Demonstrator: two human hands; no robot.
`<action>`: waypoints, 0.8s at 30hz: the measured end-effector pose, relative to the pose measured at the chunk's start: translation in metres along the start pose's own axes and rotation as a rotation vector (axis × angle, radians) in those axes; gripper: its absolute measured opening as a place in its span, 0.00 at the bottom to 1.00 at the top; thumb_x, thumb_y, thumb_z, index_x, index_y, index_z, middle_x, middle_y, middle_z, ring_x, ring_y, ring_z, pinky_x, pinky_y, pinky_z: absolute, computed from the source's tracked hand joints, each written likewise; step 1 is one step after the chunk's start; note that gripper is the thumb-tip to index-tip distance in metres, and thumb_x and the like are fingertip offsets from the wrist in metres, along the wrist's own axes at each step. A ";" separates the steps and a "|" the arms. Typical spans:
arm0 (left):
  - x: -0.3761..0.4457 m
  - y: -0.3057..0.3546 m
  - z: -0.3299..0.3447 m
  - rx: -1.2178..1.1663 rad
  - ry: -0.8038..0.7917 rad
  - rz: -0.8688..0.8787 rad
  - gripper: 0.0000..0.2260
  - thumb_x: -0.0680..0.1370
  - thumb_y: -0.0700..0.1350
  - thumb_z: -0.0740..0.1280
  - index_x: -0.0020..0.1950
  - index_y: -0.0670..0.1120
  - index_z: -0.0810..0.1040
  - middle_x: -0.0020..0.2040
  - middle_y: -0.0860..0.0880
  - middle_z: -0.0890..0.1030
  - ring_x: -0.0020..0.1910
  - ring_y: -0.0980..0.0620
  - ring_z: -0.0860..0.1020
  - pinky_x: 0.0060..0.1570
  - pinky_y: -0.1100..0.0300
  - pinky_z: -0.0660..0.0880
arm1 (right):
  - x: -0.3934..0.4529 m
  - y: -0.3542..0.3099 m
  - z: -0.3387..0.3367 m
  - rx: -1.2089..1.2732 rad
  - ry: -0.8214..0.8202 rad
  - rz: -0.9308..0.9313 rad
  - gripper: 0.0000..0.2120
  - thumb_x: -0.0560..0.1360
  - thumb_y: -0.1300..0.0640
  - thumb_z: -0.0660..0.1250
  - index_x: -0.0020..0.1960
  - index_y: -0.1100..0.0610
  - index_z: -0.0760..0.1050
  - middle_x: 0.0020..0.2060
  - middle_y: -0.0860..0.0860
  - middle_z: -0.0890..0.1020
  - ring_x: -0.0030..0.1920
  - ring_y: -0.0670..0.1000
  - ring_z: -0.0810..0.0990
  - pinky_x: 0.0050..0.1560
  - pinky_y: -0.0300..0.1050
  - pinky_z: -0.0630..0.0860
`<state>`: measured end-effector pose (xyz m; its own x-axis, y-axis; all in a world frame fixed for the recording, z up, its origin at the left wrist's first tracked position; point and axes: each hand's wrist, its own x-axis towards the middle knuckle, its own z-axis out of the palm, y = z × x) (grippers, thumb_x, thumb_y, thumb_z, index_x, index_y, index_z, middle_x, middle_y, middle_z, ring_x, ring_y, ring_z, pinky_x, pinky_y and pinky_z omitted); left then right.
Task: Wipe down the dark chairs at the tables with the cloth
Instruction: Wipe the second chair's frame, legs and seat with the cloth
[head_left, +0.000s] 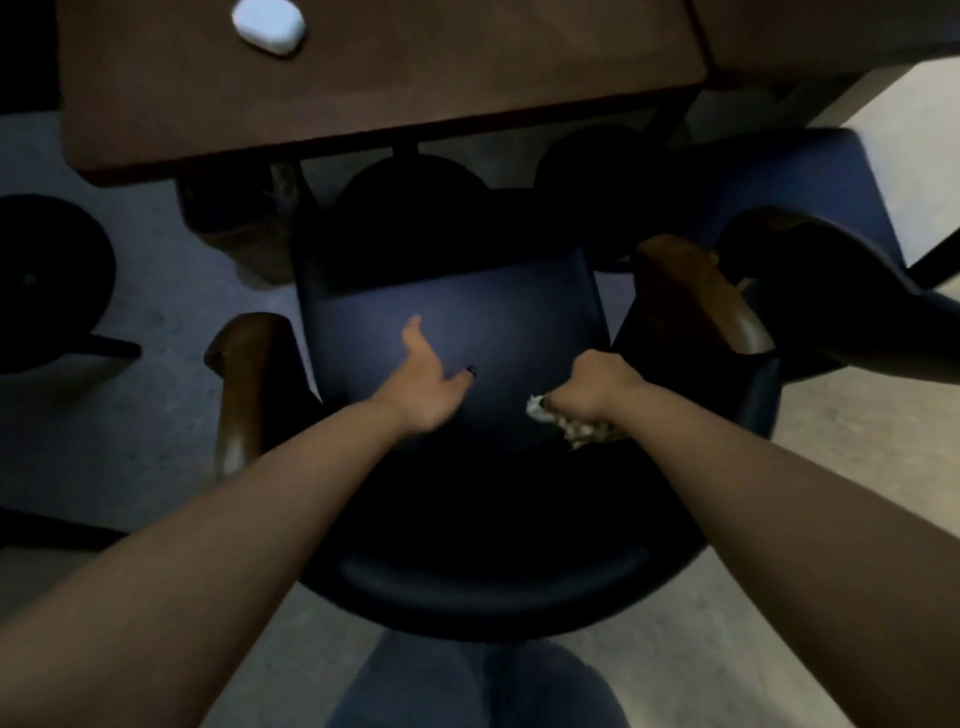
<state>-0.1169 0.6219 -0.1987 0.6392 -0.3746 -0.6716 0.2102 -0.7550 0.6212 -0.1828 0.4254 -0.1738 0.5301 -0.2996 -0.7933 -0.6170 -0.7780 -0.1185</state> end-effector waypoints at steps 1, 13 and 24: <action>0.012 -0.001 0.015 -0.057 -0.037 -0.037 0.43 0.80 0.48 0.64 0.76 0.42 0.30 0.61 0.38 0.77 0.59 0.41 0.77 0.63 0.54 0.68 | 0.011 0.004 -0.003 -0.029 -0.007 -0.005 0.20 0.71 0.44 0.67 0.51 0.60 0.77 0.49 0.58 0.79 0.40 0.55 0.73 0.41 0.42 0.70; 0.074 -0.052 0.110 0.135 -0.575 -0.365 0.59 0.55 0.81 0.55 0.76 0.45 0.58 0.71 0.42 0.70 0.68 0.41 0.71 0.70 0.46 0.65 | 0.081 0.010 0.014 -0.364 -0.545 -0.027 0.13 0.77 0.54 0.63 0.56 0.60 0.77 0.49 0.55 0.78 0.34 0.50 0.76 0.33 0.33 0.76; 0.043 -0.037 0.111 0.243 -0.477 -0.373 0.65 0.51 0.83 0.59 0.79 0.46 0.53 0.77 0.48 0.60 0.75 0.45 0.61 0.70 0.52 0.59 | 0.069 0.014 0.011 -0.512 -0.607 -0.120 0.17 0.81 0.59 0.58 0.65 0.67 0.72 0.53 0.59 0.76 0.47 0.54 0.73 0.28 0.41 0.68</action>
<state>-0.1788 0.5740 -0.2956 0.1452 -0.2194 -0.9648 0.1451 -0.9598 0.2401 -0.1617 0.3998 -0.2371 0.0758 0.0404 -0.9963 -0.1541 -0.9867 -0.0517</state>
